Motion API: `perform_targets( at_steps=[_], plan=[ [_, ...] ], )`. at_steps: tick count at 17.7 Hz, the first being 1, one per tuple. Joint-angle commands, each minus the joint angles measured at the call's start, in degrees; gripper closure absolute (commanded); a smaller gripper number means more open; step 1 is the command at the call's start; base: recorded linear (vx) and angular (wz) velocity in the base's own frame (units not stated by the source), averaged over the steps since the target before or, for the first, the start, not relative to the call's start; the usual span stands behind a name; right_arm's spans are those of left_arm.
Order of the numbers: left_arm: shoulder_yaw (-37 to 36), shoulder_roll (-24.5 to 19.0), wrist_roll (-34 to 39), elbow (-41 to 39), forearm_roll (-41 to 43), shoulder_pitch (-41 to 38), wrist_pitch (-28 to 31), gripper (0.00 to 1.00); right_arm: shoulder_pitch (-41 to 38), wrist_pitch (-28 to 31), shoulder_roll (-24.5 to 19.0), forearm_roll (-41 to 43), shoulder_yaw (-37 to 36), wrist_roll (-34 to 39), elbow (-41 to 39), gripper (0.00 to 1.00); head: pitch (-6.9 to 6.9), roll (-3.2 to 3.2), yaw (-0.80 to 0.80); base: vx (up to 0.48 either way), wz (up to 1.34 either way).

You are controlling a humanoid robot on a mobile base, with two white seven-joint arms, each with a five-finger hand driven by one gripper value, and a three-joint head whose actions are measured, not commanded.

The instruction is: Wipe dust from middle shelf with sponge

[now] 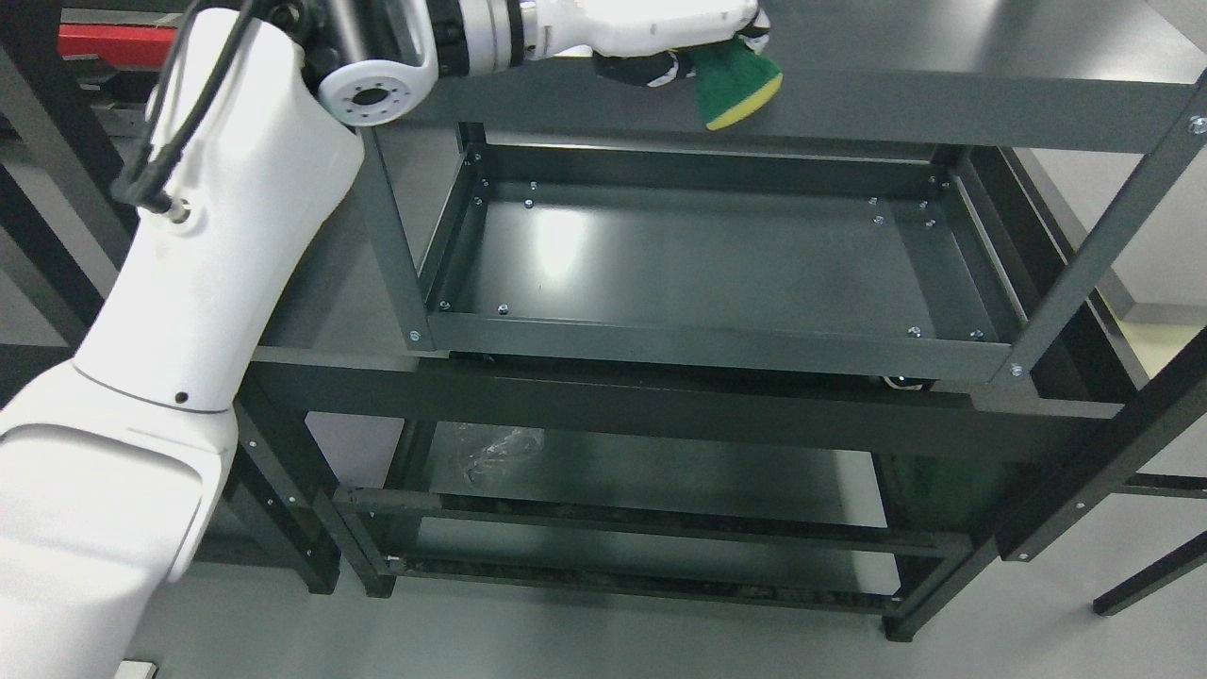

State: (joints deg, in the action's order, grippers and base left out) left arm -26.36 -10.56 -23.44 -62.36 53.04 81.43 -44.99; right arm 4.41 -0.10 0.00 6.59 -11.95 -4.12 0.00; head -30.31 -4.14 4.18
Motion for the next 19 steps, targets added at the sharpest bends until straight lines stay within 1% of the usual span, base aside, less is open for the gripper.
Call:
perform_targets(
  at_steps=[1,3,4,5,7,8,10,11,13,16,17,19],
  plan=[
    [16.8,-4.0,-1.4,-2.3,-11.9,-3.8,0.0,0.98,0.0,4.1,1.0,0.0,0.0,0.0,-1.0,0.0,0.0,0.0,0.0,0.0,0.0],
    [14.2,3.4,-2.9,-2.3,-25.6,-6.3,0.0,0.98,0.0,4.1,1.0,0.0,0.0,0.0,-1.0,0.0,0.0,0.0,0.0,0.0,0.0],
    [13.4,7.3,-3.7,-2.4,-29.6,-7.8,0.0,0.99,0.0,4.1,1.0,0.0,0.0,0.0,-1.0,0.0,0.0,0.0,0.0,0.0,0.0],
    [12.9,9.6,-3.7,-2.7,-31.6,-8.9,0.0,0.99,0.0,4.2,1.0,0.0,0.0,0.0,-1.0,0.0,0.0,0.0,0.0,0.0,0.0],
    [11.7,9.6,-3.1,-2.8,-34.8,-10.9,0.0,0.98,0.0,4.1,1.0,0.0,0.0,0.0,-1.0,0.0,0.0,0.0,0.0,0.0,0.0],
    [7.2,9.6,-1.8,-2.5,-37.8,-11.1,0.0,0.98,0.0,4.1,1.0,0.0,0.0,0.0,-1.0,0.0,0.0,0.0,0.0,0.0,0.0],
    [-3.9,9.6,5.6,-2.7,-50.1,-13.2,0.0,0.98,0.1,4.2,1.0,0.0,0.0,-0.1,-1.0,0.0,0.0,0.0,0.0,0.0,0.0],
    [-7.9,9.6,7.9,-2.7,-54.8,-14.9,0.0,0.97,0.0,4.2,1.0,0.0,0.0,0.0,-1.0,0.0,0.0,0.0,0.0,0.0,0.0],
    [-13.1,9.6,10.5,-2.4,-60.0,-19.9,0.0,0.96,0.0,4.1,1.0,0.0,0.0,0.0,-1.0,0.0,0.0,0.0,0.0,0.0,0.0],
    [-17.7,9.6,14.6,-2.9,-61.5,-29.8,0.0,0.96,0.0,4.1,1.0,0.0,0.0,0.0,-1.0,0.0,0.0,0.0,0.0,0.0,0.0],
    [-18.2,9.6,15.7,-3.2,-61.5,-34.5,0.0,0.96,0.0,4.1,1.0,0.0,0.0,0.0,-1.0,0.0,0.0,0.0,0.0,0.0,0.0],
    [-17.2,9.6,17.0,-3.4,-61.6,-40.4,1.5,0.96,0.0,4.1,1.0,0.0,0.0,-0.1,-1.0,0.0,0.0,0.0,0.0,0.0,0.0]
  ],
)
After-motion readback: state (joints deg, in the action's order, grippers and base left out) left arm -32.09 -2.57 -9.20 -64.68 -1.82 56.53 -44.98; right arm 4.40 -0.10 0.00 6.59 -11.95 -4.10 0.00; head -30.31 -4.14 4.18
